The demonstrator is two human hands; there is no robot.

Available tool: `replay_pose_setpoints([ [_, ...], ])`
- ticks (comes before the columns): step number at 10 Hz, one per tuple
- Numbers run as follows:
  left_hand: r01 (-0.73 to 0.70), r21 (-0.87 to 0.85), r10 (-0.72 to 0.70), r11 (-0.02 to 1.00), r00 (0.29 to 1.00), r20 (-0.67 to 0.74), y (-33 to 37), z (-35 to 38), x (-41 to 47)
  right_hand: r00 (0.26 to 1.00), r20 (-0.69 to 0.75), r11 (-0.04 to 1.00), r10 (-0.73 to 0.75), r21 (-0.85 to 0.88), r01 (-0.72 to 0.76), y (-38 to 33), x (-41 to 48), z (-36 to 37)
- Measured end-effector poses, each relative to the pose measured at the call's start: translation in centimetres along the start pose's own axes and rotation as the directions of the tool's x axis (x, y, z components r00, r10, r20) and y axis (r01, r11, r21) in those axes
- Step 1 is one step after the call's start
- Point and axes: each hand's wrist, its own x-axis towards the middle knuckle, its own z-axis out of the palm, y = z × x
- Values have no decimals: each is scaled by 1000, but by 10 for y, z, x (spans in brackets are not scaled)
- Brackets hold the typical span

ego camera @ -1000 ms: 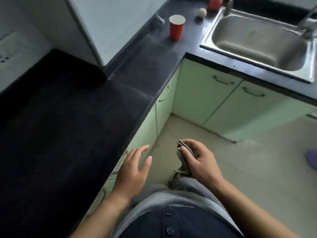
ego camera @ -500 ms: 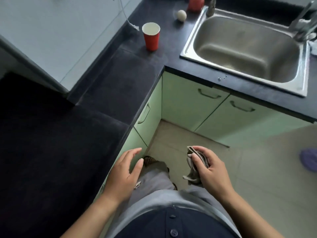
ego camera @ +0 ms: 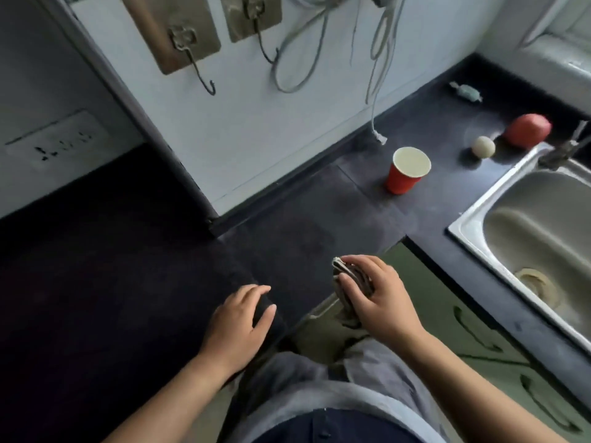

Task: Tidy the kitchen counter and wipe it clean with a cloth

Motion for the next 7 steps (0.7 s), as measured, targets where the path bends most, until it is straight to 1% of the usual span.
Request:
replay_pose_setpoints([
  [1,72,111,-73,991,997,-2,2,8,17,987,142,996,-72,-33,78,5,38,11],
  [2,191,154,-185,969,981,-56,9,17,31,940,299,978,-167,-75,197,10,81,21],
  [3,323,185,-317,928,946,-60,17,34,38,880,402,948,-255,-78,310,15,117,32],
  [4,414,219,-413,884,909,-53,24,49,42,851,417,927,-320,-48,372,18,144,45],
  [5,469,241,-466,850,882,-73,30,55,45,851,426,933,-307,-42,357,19,161,57],
  [6,507,221,-499,833,861,-95,37,54,46,781,574,929,-245,-93,359,24,168,64],
  [7,514,200,-492,834,857,-153,45,45,41,737,640,909,-217,-143,392,27,163,53],
])
